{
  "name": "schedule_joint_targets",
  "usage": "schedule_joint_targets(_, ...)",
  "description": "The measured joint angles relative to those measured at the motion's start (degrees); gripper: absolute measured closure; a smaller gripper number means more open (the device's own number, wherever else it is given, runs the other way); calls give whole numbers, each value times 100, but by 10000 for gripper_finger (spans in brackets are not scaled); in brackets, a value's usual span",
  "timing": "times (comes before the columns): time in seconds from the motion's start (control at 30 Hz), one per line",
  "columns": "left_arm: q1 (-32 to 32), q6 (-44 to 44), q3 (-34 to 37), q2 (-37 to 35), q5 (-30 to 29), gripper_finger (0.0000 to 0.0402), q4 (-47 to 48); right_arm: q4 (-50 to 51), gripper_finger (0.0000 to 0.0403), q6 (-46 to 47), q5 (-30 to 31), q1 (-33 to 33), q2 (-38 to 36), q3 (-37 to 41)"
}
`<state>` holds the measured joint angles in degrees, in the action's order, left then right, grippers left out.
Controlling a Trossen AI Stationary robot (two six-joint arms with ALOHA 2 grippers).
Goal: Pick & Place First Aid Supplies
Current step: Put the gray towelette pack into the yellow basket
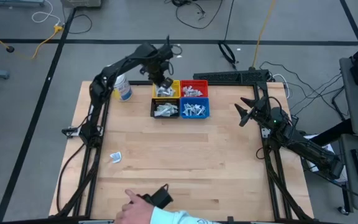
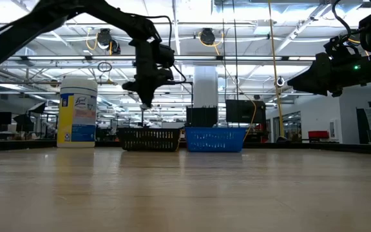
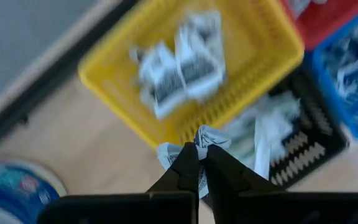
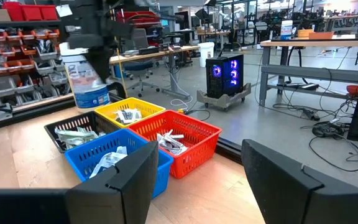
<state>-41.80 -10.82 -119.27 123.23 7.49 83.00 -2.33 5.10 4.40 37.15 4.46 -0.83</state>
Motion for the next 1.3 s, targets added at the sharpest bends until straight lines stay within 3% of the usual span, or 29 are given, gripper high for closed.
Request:
schedule_joint_targets(0.13, -35, 85, -385, 362, -12, 392, -59, 0, 175, 0, 0, 1, -1, -2)
schedule_joint_targets(0.53, 25, 178, -382, 897, -276, 390, -716, 0, 174, 0, 0, 2, 1, 1)
schedule_joint_targets(0.63, 33, 160, -382, 884, -331, 354, -767, -2, 175, 0, 0, 2, -2, -2)
schedule_joint_targets(1.0, 30, 150, -382, 884, -317, 152, -662, 0, 175, 0, 0, 1, -1, -1)
schedule_joint_targets(1.13, 43, 37, -378, 728, -326, 115, -363, -2, 175, 0, 0, 2, 1, -1)
schedule_joint_targets(1.3, 168, -84, -203, 447, -304, 98, -134, -2, 175, 0, 0, 2, 1, 0)
